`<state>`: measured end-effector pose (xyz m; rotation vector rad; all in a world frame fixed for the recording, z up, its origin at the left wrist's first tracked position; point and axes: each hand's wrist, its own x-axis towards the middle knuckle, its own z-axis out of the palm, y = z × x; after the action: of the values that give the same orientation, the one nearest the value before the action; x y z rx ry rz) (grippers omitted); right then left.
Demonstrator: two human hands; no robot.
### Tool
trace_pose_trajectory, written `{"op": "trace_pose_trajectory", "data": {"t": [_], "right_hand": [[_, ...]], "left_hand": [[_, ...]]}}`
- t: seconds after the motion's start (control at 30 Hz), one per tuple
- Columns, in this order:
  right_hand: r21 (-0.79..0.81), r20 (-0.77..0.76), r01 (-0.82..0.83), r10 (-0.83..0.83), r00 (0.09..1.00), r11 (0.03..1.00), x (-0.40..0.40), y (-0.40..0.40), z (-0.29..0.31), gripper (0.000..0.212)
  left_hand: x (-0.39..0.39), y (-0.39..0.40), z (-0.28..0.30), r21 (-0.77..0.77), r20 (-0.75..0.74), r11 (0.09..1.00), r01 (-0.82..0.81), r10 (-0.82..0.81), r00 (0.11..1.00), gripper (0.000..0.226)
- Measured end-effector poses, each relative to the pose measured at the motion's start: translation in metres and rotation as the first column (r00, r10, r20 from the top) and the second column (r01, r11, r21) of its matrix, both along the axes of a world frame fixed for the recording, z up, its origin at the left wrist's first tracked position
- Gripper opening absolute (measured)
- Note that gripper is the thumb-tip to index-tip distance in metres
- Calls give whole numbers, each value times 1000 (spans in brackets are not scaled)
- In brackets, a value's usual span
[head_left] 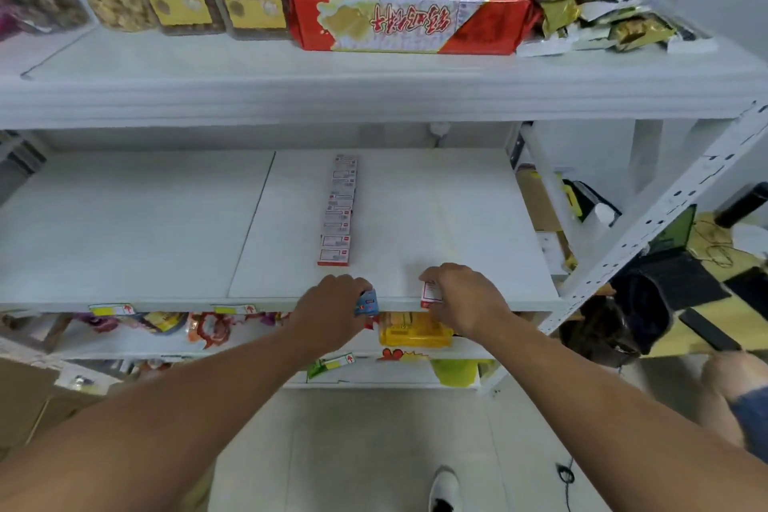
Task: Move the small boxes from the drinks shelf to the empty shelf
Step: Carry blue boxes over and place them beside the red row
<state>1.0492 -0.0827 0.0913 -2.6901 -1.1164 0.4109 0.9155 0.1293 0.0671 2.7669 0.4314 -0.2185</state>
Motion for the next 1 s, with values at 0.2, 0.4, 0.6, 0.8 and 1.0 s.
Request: {"op": "trace_pose_trajectory", "data": {"t": [0.2, 0.4, 0.6, 0.8, 1.0], "right_hand": [[18, -97, -32, 34, 995, 999, 46, 2, -28, 54], [4, -85, -52, 52, 995, 999, 73, 11, -36, 54], [-3, -77, 9, -9, 997, 1000, 87, 19, -47, 45], [-12, -62, 83, -84, 995, 996, 88, 28, -67, 39], [26, -47, 107, -106, 993, 994, 87, 38, -83, 39]], "left_hand": [[38, -2, -8, 14, -33, 999, -40, 40, 999, 26], [93, 14, -3, -4, -24, 998, -68, 67, 997, 26], [152, 40, -20, 4, 12, 999, 33, -33, 999, 30], [197, 54, -63, 7, 8, 996, 92, -92, 996, 46], [209, 51, -92, -23, 14, 996, 85, -85, 996, 50]]}}
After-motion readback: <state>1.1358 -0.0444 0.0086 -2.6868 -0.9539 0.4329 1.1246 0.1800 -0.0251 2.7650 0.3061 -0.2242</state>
